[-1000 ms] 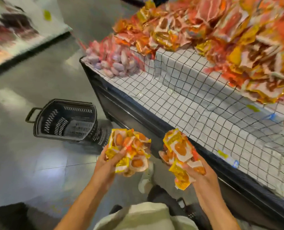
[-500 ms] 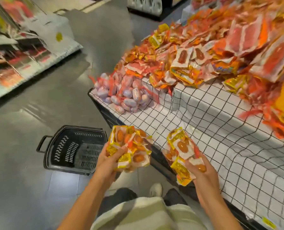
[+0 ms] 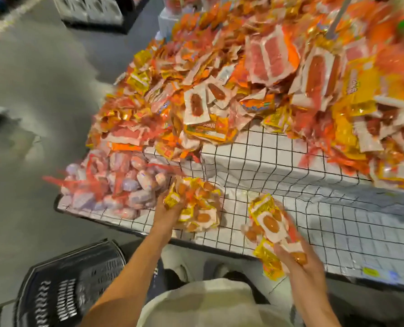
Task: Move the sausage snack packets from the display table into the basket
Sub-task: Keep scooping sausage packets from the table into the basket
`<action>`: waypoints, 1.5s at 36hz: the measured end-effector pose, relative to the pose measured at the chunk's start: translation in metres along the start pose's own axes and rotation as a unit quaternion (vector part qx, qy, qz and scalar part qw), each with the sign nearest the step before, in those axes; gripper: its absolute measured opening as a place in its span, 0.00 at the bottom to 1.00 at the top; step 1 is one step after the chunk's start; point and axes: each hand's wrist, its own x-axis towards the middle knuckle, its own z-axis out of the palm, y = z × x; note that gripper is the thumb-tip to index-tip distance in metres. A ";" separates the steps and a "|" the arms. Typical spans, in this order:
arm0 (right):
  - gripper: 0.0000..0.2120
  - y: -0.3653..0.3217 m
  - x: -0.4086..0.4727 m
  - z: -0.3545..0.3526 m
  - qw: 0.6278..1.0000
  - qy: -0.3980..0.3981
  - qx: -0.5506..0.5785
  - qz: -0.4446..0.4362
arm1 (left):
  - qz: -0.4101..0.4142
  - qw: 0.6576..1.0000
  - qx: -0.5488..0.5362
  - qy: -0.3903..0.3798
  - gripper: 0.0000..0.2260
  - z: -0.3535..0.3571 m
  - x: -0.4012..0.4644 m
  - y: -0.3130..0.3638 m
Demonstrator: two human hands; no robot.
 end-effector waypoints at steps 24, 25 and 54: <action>0.32 -0.028 0.042 0.163 0.956 -0.144 -0.188 -0.175 | 0.332 0.918 0.216 -0.021 0.20 -0.052 -0.018 0.042; 0.34 -0.021 0.046 0.167 0.945 -0.168 -0.226 -0.167 | 0.343 0.909 0.235 -0.028 0.20 -0.051 -0.017 0.040; 0.34 0.043 0.045 0.193 0.863 -0.207 -0.388 -0.250 | 0.438 0.705 0.528 -0.180 0.26 -0.069 0.015 0.003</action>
